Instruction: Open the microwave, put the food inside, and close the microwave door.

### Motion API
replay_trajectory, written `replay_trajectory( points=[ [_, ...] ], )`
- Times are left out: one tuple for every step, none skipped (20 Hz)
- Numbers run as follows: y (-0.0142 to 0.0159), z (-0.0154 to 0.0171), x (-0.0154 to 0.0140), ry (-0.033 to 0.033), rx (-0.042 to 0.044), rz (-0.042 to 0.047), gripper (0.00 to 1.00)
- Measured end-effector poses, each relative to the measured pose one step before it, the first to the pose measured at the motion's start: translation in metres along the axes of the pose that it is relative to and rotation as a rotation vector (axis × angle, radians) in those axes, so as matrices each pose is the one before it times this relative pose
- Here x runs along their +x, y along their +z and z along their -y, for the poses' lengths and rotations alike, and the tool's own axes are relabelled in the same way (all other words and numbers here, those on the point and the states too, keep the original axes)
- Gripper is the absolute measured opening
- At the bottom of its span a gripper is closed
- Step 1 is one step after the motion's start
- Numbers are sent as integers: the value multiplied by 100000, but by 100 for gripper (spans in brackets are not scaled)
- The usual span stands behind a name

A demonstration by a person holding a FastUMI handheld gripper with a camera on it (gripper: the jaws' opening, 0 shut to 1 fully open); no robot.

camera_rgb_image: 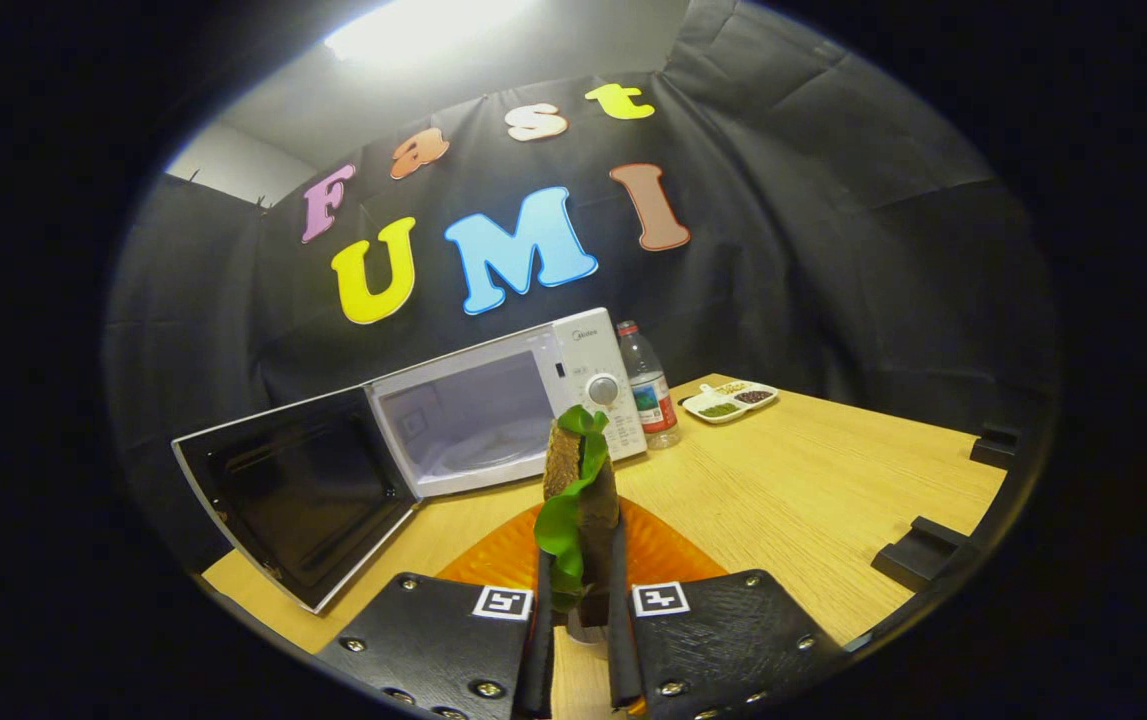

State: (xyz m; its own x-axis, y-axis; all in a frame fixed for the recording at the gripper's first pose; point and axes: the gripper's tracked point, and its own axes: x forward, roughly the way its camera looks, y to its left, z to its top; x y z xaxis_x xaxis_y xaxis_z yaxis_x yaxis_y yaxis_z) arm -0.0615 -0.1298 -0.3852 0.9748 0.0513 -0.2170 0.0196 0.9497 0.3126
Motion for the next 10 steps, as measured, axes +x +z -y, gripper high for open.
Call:
replay_trajectory(
  points=[
    [284, -958, 413, 1344, -619, 79, 22],
    [154, -1010, 611, 1570, 73, -644, 22],
    [142, -1241, 746, 2174, 629, -386, 22],
    [293, -1254, 947, 2140, 653, -112, 22],
    [172, -1005, 1042, 1647, 117, -348, 22],
    [268, -971, 1217, 1348, -455, -244, 22],
    [218, -891, 1316, 1121, -334, -293, 22],
    [262, -842, 1406, 898, -516, -121, 22],
    [54, -750, 1431, 641, -345, -31, 22],
    [91, -717, 1438, 612, -843, -509, 22]
  ],
)
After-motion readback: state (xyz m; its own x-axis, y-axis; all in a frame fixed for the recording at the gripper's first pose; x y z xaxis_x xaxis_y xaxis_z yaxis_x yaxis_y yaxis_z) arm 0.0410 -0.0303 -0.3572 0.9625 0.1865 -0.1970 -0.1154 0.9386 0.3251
